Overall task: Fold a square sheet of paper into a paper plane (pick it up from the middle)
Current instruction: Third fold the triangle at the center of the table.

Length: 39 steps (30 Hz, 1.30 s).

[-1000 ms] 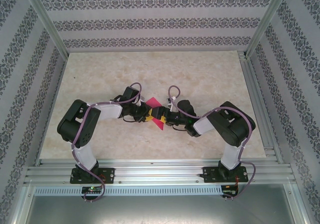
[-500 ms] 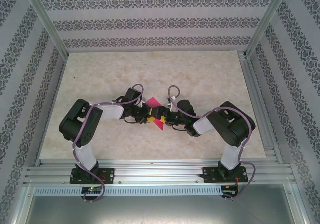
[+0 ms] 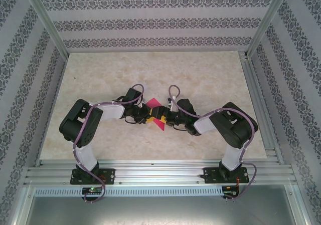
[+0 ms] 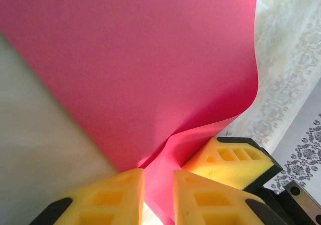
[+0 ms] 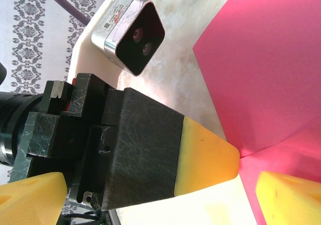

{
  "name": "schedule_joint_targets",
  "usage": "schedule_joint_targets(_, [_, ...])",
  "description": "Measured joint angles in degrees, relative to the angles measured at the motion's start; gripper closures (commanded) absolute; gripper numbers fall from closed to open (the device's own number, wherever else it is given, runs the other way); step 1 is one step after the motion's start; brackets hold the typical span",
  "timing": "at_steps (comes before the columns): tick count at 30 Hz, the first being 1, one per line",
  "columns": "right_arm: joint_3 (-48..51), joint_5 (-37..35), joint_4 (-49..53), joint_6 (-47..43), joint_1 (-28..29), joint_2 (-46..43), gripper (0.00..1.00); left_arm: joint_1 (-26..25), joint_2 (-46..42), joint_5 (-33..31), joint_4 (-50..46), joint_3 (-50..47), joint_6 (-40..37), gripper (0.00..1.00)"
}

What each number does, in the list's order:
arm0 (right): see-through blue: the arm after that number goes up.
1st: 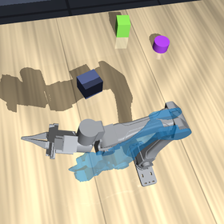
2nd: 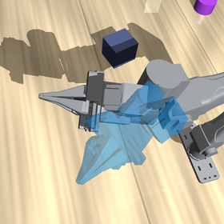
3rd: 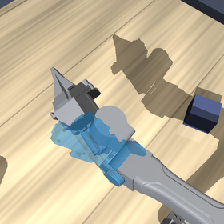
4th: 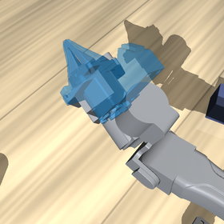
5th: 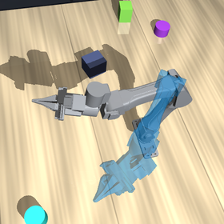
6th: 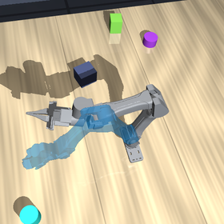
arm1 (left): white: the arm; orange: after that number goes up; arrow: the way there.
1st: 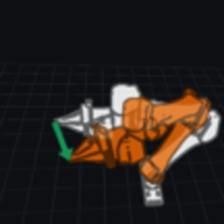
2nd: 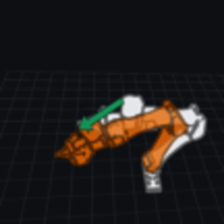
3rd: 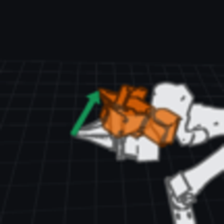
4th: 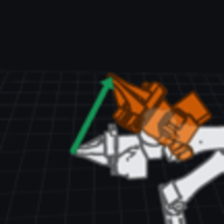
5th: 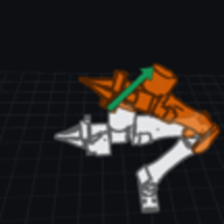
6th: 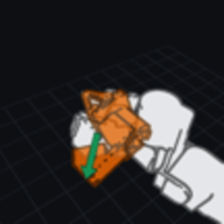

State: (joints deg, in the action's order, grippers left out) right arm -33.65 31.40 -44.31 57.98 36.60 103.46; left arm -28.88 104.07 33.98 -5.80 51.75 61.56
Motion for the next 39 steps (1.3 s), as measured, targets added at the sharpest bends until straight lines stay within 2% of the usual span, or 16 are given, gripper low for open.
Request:
schedule_joint_targets(12, [-0.5,0.0,2.6,-0.4,0.0,-0.9,0.02,0.2,0.7,0.2,0.0,0.0,-1.1,0.77])
schedule_joint_targets(23, [-2.8,0.0,13.4,-0.6,0.0,-3.8,0.02,0.2,1.2,0.2,-0.1,0.0,-2.6,0.78])
schedule_joint_targets(30, [-3.3,0.2,15.5,0.3,0.0,-4.7,0.02,0.2,1.2,0.2,-0.3,0.2,-3.0,0.78])
schedule_joint_targets(35, [-3.8,-1.9,24.1,-1.6,-0.6,-11.8,0.02,0.2,1.2,0.0,-0.7,0.3,-3.1,0.78])
schedule_joint_targets(39, [-3.9,-4.2,29.2,-3.2,-1.0,-17.6,0.07,0.2,1.3,0.0,-0.9,0.5,-3.1,0.78])
